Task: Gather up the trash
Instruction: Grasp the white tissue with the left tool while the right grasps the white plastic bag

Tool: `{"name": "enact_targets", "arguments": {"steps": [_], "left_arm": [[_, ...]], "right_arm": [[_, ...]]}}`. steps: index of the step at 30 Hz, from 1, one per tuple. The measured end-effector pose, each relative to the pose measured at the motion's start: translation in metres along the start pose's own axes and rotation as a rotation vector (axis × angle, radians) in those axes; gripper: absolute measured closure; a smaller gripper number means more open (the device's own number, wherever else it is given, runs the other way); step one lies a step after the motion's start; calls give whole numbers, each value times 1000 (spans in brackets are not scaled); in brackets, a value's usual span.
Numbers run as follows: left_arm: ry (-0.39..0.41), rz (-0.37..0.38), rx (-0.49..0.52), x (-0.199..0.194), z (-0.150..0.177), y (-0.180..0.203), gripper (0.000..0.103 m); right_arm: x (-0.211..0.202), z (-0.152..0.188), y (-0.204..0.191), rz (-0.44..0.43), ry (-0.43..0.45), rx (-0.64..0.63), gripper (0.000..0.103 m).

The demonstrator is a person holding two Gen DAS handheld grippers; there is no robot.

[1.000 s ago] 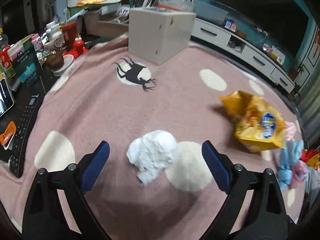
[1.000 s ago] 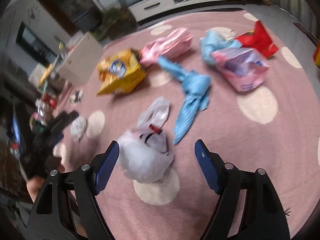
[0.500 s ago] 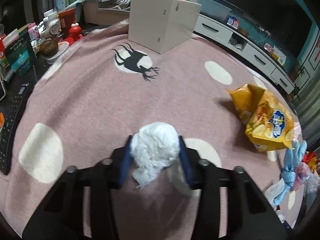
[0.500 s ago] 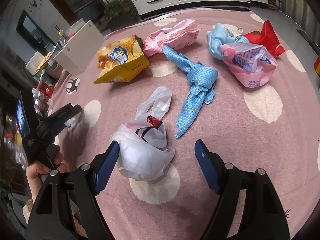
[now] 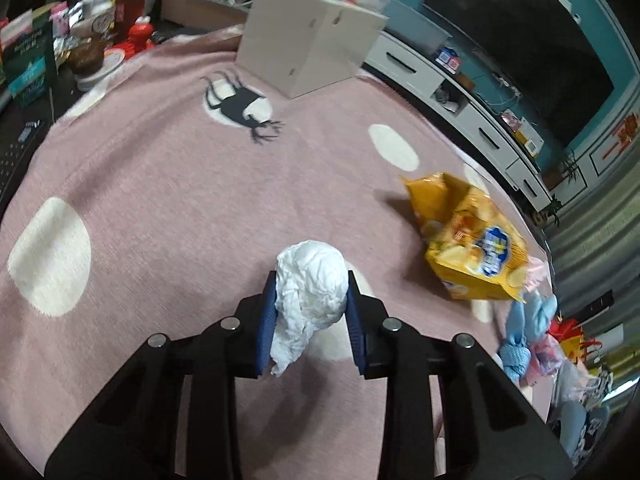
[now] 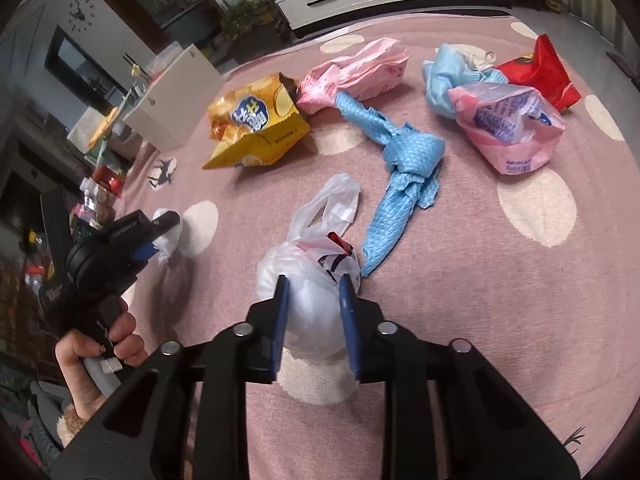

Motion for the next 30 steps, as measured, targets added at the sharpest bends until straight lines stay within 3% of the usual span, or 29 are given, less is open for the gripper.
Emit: {"name": "enact_targets", "arguments": {"steps": [8,23,30], "left_arm": [[19,54,88,-19,13,39,71],[9,186,275,-49,51,111,71],[-14,252,363,-57,75,145,70]], "right_arm": [[-19,-6,14,-15,58,49,89],[-77,-15,57,-32,225,173,90],[-109,-16,85,95,331,217,90]]}}
Point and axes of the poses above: each gripper's, at about its wrist camera, not at the fingertips, and x roughly the way its jaws point, y to its right, z to its underside, the point moved 2 cm from there along x, roughly the way its jaws point, and after that the axes turned 1 degree about y, right-handed, at the moved point
